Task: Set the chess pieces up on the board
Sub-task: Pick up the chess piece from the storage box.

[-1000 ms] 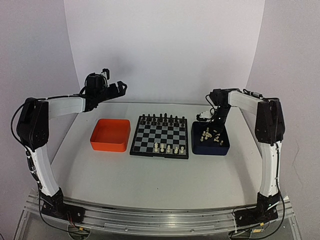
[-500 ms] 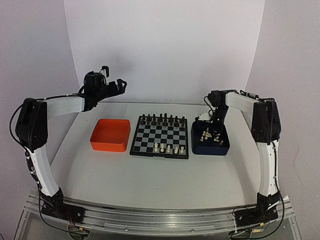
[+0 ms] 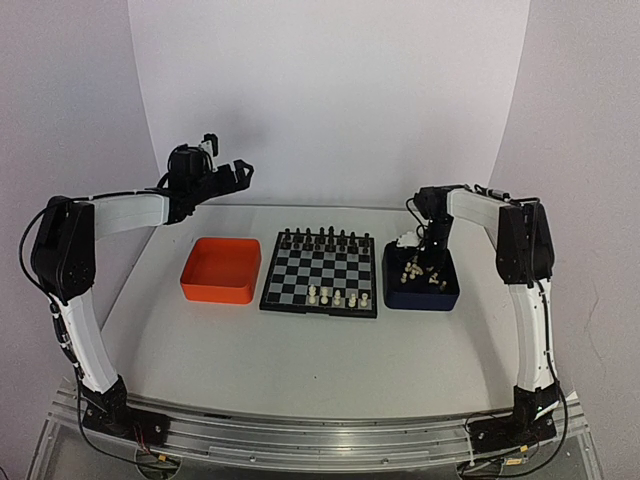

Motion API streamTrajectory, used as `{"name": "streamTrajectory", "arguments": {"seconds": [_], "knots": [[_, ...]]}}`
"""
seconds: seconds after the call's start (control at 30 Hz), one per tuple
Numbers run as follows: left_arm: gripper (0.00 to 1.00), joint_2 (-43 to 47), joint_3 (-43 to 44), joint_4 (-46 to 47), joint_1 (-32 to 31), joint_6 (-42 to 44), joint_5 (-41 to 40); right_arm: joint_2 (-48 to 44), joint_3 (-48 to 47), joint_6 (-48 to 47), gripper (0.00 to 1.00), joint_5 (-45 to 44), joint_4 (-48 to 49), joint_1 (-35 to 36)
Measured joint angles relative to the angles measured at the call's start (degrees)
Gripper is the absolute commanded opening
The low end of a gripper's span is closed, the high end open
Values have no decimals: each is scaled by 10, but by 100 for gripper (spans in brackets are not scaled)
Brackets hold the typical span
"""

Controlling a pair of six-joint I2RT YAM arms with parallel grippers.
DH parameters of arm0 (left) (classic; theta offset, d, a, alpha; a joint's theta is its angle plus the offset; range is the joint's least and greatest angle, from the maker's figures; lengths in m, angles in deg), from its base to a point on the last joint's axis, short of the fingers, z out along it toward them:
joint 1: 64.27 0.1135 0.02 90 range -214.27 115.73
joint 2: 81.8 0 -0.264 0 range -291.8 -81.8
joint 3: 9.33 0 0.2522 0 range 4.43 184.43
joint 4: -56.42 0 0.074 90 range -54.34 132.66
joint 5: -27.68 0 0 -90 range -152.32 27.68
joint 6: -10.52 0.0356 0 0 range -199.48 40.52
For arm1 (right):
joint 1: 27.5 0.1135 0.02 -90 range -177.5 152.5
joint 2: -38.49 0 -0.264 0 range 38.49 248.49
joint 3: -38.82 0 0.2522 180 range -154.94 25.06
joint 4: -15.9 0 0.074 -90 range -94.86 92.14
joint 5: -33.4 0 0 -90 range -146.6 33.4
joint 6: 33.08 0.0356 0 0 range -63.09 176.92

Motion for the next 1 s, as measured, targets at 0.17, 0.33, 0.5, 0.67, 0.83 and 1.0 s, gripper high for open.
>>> {"name": "streamTrajectory", "arguments": {"seconds": [0.17, 0.33, 0.5, 0.67, 0.83, 1.0], "knots": [[100, 0, -1, 0, 0, -2, 0, 4, -6, -7, 35, -5, 1, -1], [100, 0, -1, 0, 0, -2, 0, 12, -8, -14, 27, -7, 1, -3], [100, 0, -1, 0, 0, -2, 0, 17, -9, -15, 23, -8, 1, -4], [100, 0, -1, -1, 0, -2, -1, 19, -10, -19, 20, -9, 1, -4], [100, 0, -1, -1, 0, -2, -1, 19, -10, -20, 22, -12, 2, -4], [100, 0, -1, -1, 0, -2, -1, 19, -10, -20, 22, -17, 3, -4]]}}
